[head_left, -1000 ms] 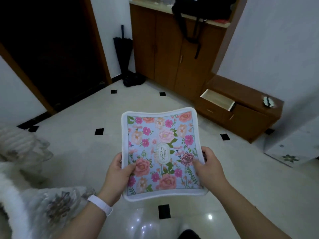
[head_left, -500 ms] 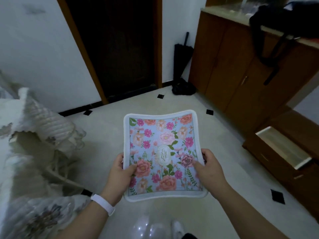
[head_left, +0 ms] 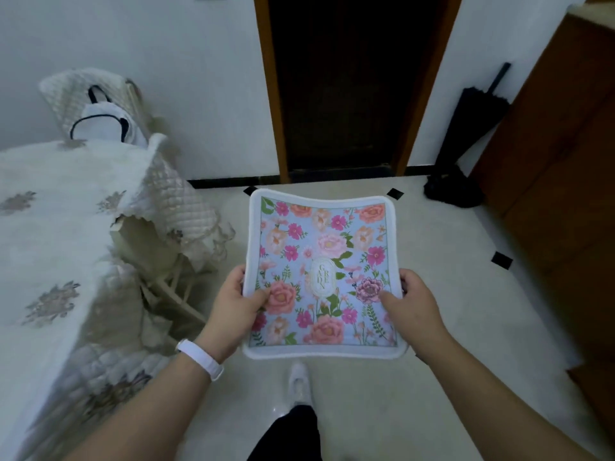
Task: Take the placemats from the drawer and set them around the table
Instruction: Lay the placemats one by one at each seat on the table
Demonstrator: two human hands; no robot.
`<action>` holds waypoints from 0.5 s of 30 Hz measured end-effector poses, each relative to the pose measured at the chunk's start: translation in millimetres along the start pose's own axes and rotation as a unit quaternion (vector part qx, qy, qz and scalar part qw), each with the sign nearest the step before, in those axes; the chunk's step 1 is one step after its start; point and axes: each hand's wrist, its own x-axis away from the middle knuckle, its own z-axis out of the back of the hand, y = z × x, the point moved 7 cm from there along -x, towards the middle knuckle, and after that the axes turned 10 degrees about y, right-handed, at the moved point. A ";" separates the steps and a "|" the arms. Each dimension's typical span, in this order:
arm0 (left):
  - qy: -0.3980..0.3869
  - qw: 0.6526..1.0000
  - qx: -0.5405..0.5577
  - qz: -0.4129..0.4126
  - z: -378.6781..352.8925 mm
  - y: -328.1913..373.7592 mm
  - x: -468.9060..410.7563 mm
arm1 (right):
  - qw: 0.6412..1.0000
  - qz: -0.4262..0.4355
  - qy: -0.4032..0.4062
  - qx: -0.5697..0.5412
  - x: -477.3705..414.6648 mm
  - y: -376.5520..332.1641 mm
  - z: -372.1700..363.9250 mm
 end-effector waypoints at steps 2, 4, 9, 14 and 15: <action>0.007 1.000 0.005 0.009 6.0 -1.9 -30.5 | 1.000 0.002 -0.016 0.008 -24.8 -8.6 -24.0; 0.013 1.000 0.017 0.017 9.3 -5.0 -63.4 | 1.000 0.000 -0.029 0.009 -53.7 -17.9 -47.6; 0.020 0.996 0.073 0.054 15.5 -3.6 -151.1 | 0.998 0.001 -0.045 0.033 -133.8 -55.7 -98.5; 0.030 0.992 0.111 0.059 27.0 30.6 -235.5 | 0.997 0.018 -0.059 0.037 -205.3 -116.6 -144.8; 0.031 0.992 0.115 0.053 30.7 40.6 -254.3 | 0.998 0.027 -0.057 0.029 -218.9 -129.6 -153.6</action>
